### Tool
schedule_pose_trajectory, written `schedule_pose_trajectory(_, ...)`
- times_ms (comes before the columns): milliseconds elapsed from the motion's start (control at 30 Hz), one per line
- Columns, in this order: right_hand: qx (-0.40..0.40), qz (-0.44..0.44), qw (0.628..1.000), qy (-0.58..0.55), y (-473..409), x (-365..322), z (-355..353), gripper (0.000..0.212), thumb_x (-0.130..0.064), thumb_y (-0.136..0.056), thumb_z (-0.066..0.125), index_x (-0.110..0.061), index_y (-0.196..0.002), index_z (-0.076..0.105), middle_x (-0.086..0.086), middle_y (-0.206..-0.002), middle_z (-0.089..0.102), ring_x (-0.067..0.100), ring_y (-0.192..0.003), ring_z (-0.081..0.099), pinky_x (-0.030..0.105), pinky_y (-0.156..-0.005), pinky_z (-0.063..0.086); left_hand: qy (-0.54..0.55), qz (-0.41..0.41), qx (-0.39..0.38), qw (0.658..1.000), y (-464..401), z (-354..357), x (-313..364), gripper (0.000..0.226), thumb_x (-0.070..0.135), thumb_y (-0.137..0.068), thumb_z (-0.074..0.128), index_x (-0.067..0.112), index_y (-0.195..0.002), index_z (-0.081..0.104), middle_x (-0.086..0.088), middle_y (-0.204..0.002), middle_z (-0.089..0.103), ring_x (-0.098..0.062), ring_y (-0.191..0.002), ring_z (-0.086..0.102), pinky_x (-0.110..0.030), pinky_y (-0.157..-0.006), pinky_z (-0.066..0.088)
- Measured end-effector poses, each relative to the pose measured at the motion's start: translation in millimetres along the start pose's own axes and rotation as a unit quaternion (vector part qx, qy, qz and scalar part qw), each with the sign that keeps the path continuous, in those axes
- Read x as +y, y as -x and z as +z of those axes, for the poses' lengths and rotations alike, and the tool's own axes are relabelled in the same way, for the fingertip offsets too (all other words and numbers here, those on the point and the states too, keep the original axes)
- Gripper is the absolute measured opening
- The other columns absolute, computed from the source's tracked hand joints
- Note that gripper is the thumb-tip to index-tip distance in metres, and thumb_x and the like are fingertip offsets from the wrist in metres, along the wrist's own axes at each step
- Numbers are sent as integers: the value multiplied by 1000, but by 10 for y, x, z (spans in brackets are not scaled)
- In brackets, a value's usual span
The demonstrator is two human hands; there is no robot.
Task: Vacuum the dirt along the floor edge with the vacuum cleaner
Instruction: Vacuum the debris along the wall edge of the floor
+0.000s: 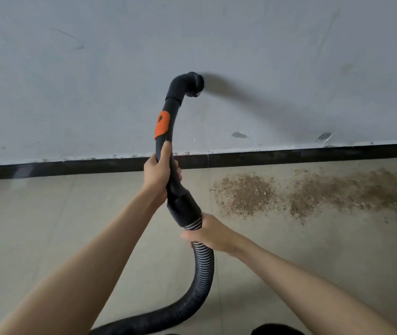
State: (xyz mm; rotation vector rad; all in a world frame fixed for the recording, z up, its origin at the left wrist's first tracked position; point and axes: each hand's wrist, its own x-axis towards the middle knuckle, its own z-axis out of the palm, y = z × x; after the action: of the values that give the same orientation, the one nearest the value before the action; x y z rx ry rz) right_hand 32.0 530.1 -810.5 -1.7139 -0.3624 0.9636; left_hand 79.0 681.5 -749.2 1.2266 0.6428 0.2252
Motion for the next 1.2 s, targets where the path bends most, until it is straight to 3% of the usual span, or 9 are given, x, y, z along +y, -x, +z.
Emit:
schedule_pose_trajectory(100, -50, 40, 997, -34, -177, 138, -65, 19, -5, -83, 61, -14, -67, 57, -4, -57, 61, 8, -53, 57, 18, -58, 47, 45, -62, -65, 995, -251, -110, -221, 33, 41, -95, 53, 8, -94, 50, -1, -60, 50, -14, -47, 46, -24, -48, 44)
schedule_pose_trajectory(233, -92, 47, 989, -105, -305, 598, -172, 15, -7, -88, 68, -13, -84, 54, 1, -68, 59, 16, -62, 59, 27, -67, 51, 24, -77, -101, 992, -394, -29, -808, 32, 41, -96, 51, 10, -93, 49, -1, -61, 49, -14, -50, 46, -25, -49, 44)
schedule_pose_trajectory(300, -60, 31, 990, -121, -362, 865, -208, 17, -17, -90, 70, -14, -93, 54, 3, -75, 59, 17, -67, 60, 30, -70, 51, 4, -63, -96, 993, -410, 31, -1120, 32, 41, -96, 51, 9, -93, 49, -1, -61, 49, -14, -51, 48, -26, -51, 45)
schedule_pose_trajectory(433, 50, 39, 993, -100, -429, 1247, -216, 33, -34, -85, 74, -15, -102, 52, 0, -82, 65, 9, -65, 65, 24, -62, 53, -5, -68, -66, 995, -385, 43, -1676, 31, 40, -97, 50, 9, -91, 49, -1, -60, 50, -12, -48, 50, -26, -51, 48)
schedule_pose_trajectory(667, 136, 64, 989, -8, -456, 1527, 120, 47, -62, -61, 65, -28, -92, 53, -18, -61, 66, -2, -53, 59, 19, -54, 49, 4, -196, 5, 981, -399, -220, -2185, 44, 49, -95, 48, 6, -90, 49, -5, -64, 49, -17, -52, 49, -30, -55, 47)
schedule_pose_trajectory(800, 123, 68, 990, 2, -543, 1594, -93, 37, -54, -65, 70, -20, -78, 61, -11, -56, 64, 2, -49, 57, 21, -52, 49, -32, -240, 24, 970, -499, -141, -2309, 51, 53, -95, 44, 2, -102, 48, -8, -71, 54, -20, -60, 53, -31, -57, 47)
schedule_pose_trajectory(967, 108, 84, 989, -49, -557, 1617, -669, 31, -35, -80, 79, -8, -87, 66, 1, -62, 61, 9, -38, 53, 22, -41, 43, -187, -231, -37, 954, -661, 144, -2205, 53, 48, -98, 42, 0, -120, 45, -15, -108, 59, -26, -89, 59, -32, -66, 51)
schedule_pose_trajectory(1067, 80, 95, 990, -69, -467, 1654, -1036, 38, -35, -81, 78, -1, -94, 66, 10, -65, 60, 15, -38, 52, 22, -40, 42, -213, -244, -72, 943, -671, 421, -2148, 41, 42, -100, 42, 4, -117, 43, -11, -97, 58, -22, -78, 58, -29, -59, 49)
schedule_pose_trajectory(1200, 88, 106, 989, -54, -346, 1821, -1381, 30, -37, -79, 79, -10, -85, 67, 4, -60, 61, 16, -41, 53, 22, -40, 42, -193, -247, -58, 948, -551, 787, -2297, 34, 40, -100, 41, 8, -113, 42, -7, -87, 55, -20, -74, 56, -28, -57, 47)
